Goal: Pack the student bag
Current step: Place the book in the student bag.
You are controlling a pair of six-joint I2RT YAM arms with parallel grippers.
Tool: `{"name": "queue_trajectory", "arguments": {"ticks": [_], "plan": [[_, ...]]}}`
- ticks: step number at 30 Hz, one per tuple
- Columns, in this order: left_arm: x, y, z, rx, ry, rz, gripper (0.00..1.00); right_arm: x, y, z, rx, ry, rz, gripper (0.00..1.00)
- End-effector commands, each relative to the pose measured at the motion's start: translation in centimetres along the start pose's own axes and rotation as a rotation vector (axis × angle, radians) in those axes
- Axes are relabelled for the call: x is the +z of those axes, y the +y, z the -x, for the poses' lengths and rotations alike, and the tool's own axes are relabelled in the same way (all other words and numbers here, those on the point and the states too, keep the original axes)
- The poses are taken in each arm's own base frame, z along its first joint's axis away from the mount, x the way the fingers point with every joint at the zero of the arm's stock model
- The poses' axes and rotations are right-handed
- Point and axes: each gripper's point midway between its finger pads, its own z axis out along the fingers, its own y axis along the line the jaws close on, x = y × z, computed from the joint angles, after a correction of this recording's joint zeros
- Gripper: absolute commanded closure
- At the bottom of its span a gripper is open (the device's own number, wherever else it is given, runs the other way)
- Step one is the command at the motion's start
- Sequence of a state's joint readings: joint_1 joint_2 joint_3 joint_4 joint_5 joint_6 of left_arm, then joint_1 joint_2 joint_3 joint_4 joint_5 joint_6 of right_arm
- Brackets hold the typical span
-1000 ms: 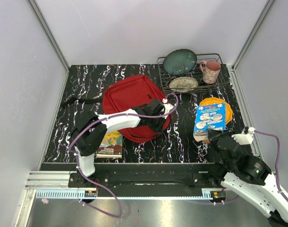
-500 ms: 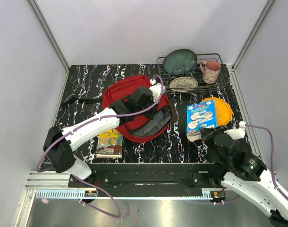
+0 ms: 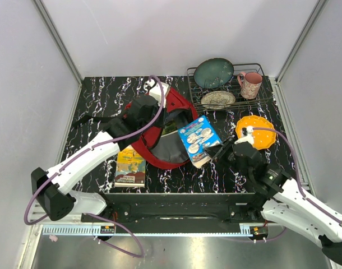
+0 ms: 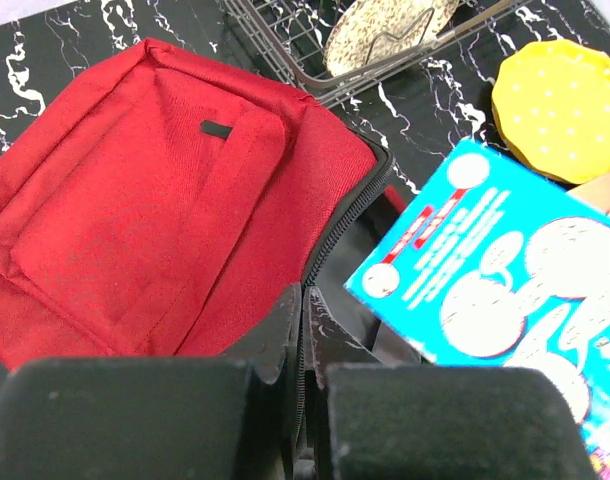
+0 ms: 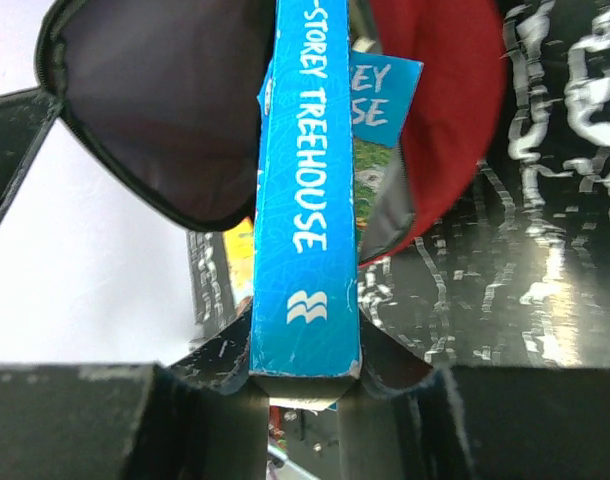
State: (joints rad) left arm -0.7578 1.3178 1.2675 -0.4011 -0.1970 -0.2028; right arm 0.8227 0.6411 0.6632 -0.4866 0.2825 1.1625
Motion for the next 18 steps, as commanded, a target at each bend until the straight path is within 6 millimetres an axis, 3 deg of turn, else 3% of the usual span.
{"name": "queue_trajectory", "arguments": {"ticks": [1,3,4,9,13,15,17,18], "plan": [[-2.1,-0.6,3.9,-0.034,-0.134,-0.033,1.0,-0.5,9.2,-0.7,0.099,0.095,0.358,1.0],[-2.4,-1.2,4.3,-0.04,-0.14,-0.069,1.0,0.9,9.2,-1.9,0.131,0.141,0.365,1.0],[-2.5,-1.4,4.3,-0.041,-0.14,-0.085,1.0,0.9,10.4,-1.9,0.153,0.151,0.418,1.0],[-4.0,-2.4,4.9,-0.056,-0.167,-0.147,1.0,4.0,9.8,-3.6,0.203,0.206,0.394,1.0],[-5.2,-2.4,5.5,-0.055,-0.187,-0.157,1.0,5.3,10.6,-3.5,0.195,0.194,0.438,1.0],[-5.6,-2.4,5.6,-0.055,-0.192,-0.166,1.0,6.7,9.9,-3.5,0.197,0.187,0.415,1.0],[-6.0,-2.5,5.6,-0.054,-0.191,-0.177,1.0,7.1,10.8,-2.9,0.204,0.179,0.465,1.0],[-6.1,-2.6,5.6,-0.057,-0.192,-0.18,1.0,8.3,10.2,-2.7,0.213,0.175,0.439,1.0]]}}
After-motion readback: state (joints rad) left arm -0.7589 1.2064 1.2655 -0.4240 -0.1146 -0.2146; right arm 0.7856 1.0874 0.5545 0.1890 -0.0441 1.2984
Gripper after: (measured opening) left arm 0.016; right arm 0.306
